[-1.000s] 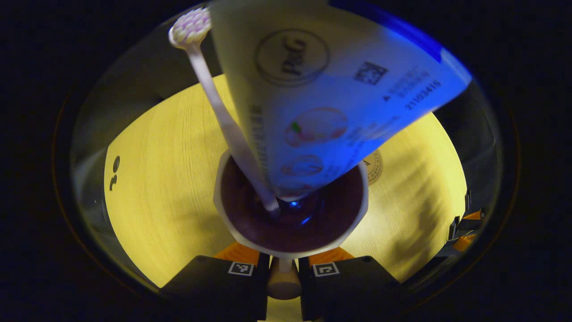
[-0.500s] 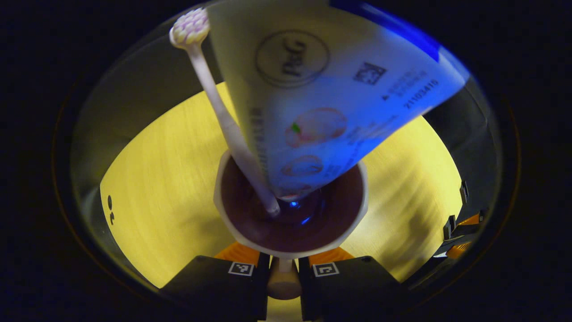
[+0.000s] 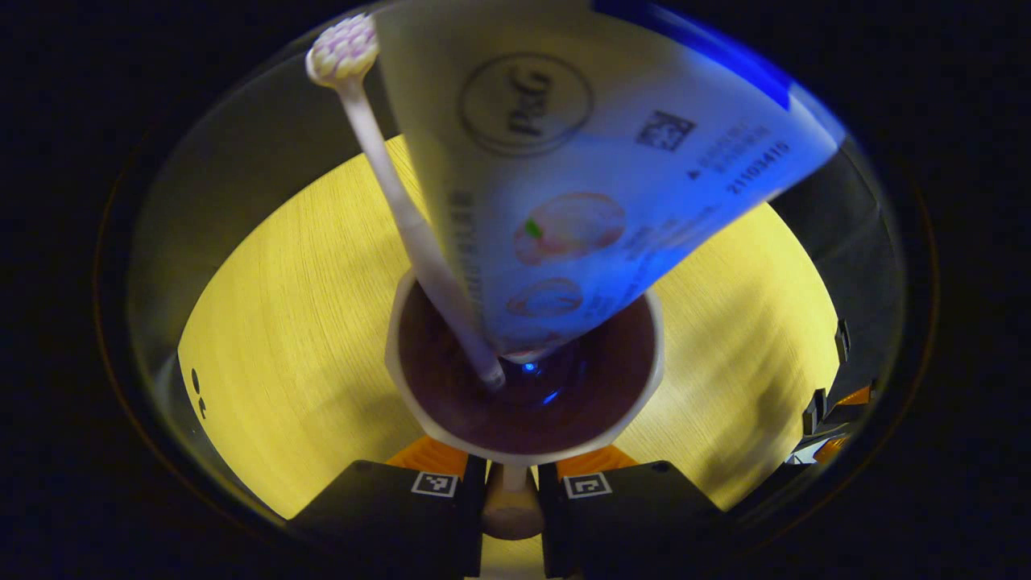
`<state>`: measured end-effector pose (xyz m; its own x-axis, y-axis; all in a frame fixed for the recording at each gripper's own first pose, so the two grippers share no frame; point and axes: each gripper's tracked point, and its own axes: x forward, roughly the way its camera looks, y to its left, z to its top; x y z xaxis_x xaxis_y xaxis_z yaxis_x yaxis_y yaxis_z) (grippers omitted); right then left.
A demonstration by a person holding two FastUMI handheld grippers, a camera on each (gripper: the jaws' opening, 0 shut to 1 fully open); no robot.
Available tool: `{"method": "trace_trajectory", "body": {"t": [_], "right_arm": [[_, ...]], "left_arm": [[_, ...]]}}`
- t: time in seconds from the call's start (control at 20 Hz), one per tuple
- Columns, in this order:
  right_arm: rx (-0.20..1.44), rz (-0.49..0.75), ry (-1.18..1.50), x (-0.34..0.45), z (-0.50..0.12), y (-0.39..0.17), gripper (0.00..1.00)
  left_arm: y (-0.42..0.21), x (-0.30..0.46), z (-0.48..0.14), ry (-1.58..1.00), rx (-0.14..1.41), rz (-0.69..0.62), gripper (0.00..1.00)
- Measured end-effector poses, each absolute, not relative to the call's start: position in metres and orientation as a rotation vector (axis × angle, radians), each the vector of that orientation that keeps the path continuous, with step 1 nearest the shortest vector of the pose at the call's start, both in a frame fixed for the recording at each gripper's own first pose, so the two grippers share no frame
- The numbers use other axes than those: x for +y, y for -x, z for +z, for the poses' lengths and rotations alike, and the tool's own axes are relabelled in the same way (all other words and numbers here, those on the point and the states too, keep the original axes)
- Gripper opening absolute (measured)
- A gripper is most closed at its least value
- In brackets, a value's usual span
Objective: Put the toothbrush and toothpaste on the desktop into the cup, then pick up the cup and place it on the coaster on the desktop.
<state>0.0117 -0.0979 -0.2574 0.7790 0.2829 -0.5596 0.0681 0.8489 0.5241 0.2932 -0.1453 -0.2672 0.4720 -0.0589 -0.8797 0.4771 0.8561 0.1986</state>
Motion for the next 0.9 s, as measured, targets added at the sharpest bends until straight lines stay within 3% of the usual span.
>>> {"method": "trace_trajectory", "body": {"t": [0.05,0.15,0.3,0.35,0.55,0.65,0.7,0.9], "right_arm": [[0.677,0.122,-0.556,-0.099,-0.258,-0.011,0.57],[0.68,0.122,-0.557,-0.1,-0.259,-0.01,0.57],[0.691,0.118,-0.558,-0.102,-0.263,-0.009,0.57],[0.694,0.115,-0.564,-0.103,-0.263,-0.008,0.57],[0.697,0.109,-0.574,-0.103,-0.263,-0.012,0.57],[0.693,0.108,-0.572,-0.103,-0.26,-0.012,0.57],[0.694,0.108,-0.568,-0.102,-0.26,-0.014,0.57],[0.698,0.104,-0.575,-0.1,-0.259,-0.015,0.57]], "left_arm": [[-0.296,-0.144,-0.269,-0.459,1.036,-0.333,0.38],[-0.299,-0.144,-0.274,-0.451,1.045,-0.321,0.33],[-0.3,-0.144,-0.273,-0.45,1.03,-0.33,0.39],[-0.298,-0.145,-0.273,-0.451,1.035,-0.328,0.34],[-0.299,-0.139,-0.282,-0.466,1.049,-0.313,0.36],[-0.296,-0.137,-0.284,-0.469,1.055,-0.322,0.45],[-0.294,-0.139,-0.282,-0.463,1.044,-0.332,0.54],[-0.292,-0.147,-0.267,-0.459,0.982,-0.36,0.67]]}}
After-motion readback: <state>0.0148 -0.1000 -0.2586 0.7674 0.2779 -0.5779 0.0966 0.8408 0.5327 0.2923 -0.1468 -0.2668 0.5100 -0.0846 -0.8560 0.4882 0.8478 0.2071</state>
